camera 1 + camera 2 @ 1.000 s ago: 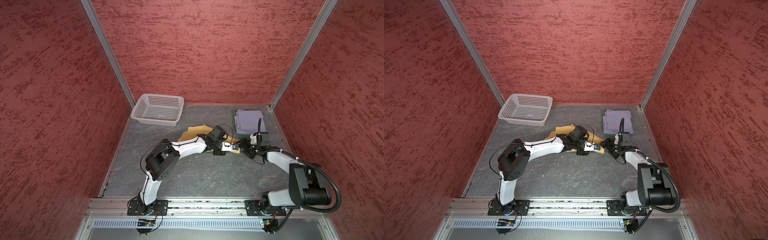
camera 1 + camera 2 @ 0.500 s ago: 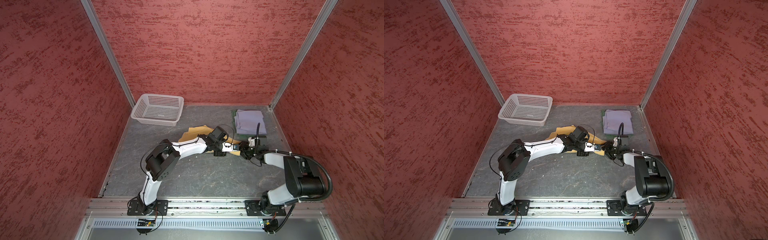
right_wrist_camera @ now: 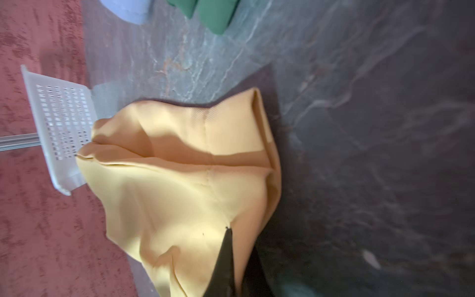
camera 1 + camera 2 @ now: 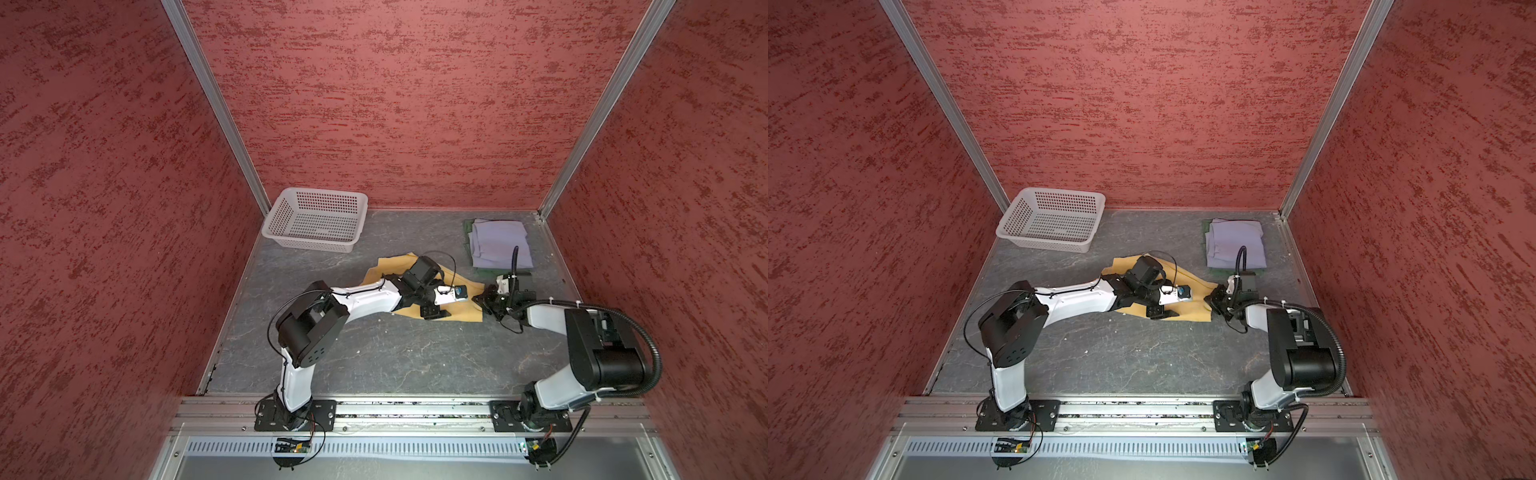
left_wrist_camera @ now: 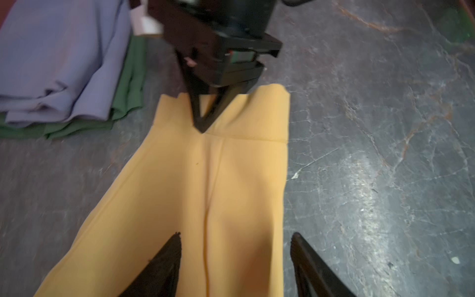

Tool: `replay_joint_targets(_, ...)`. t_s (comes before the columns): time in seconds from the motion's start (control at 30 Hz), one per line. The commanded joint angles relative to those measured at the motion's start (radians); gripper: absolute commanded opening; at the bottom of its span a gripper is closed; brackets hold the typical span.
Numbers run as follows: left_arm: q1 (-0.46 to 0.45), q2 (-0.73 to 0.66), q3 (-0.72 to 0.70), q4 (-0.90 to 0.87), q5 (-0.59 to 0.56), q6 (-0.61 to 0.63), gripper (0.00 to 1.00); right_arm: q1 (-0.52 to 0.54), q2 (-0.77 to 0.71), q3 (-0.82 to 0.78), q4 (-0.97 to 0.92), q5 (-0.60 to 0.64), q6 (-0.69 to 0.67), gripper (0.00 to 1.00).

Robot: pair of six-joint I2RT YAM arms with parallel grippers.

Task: Fold and stack skirts
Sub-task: Fold the skirt at the center of the table.

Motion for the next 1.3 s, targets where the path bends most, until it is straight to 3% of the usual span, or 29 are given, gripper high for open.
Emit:
replay_joint_targets(0.0, 0.1, -0.044, 0.018, 0.134, -0.004, -0.21, 0.69, -0.002, -0.039, 0.049, -0.155, 0.121, -0.122, 0.0)
replay_joint_targets(0.17, 0.137, 0.042, 0.092, 0.092, -0.143, -0.325, 0.63, -0.002, -0.099, 0.072, -0.281, 0.221, -0.194, 0.0)
replay_joint_targets(0.3, 0.125, 0.14, 0.136, 0.038, -0.253, -0.379, 0.48, -0.002, -0.166, 0.082, -0.335, 0.267, -0.22, 0.0)
replay_joint_targets(0.47, 0.103, 0.216, 0.118, 0.084, -0.457, -0.374, 0.31, -0.002, -0.197, 0.1, -0.387, 0.317, -0.246, 0.0)
replay_joint_targets(0.53, 0.103, 0.238, 0.135, 0.078, -0.541, -0.359, 0.29, -0.002, -0.205, 0.105, -0.404, 0.335, -0.255, 0.0)
replay_joint_targets(0.67, 0.119, 0.24, 0.164, 0.041, -0.599, -0.371, 0.32, -0.003, -0.204, 0.113, -0.43, 0.365, -0.269, 0.0)
replay_joint_targets(0.77, 0.144, 0.232, 0.185, 0.001, -0.646, -0.399, 0.46, -0.002, -0.211, 0.123, -0.449, 0.4, -0.283, 0.0)
replay_joint_targets(0.87, 0.177, 0.232, 0.209, -0.052, -0.693, -0.419, 0.53, -0.003, -0.219, 0.129, -0.457, 0.42, -0.293, 0.0)
replay_joint_targets(1.1, 0.19, 0.133, 0.193, -0.057, -0.717, -0.431, 0.56, -0.003, -0.222, 0.145, -0.455, 0.393, -0.328, 0.0)
replay_joint_targets(1.27, 0.08, 0.04, 0.172, -0.064, -0.712, -0.454, 0.55, -0.002, -0.232, 0.155, -0.452, 0.369, -0.335, 0.0)
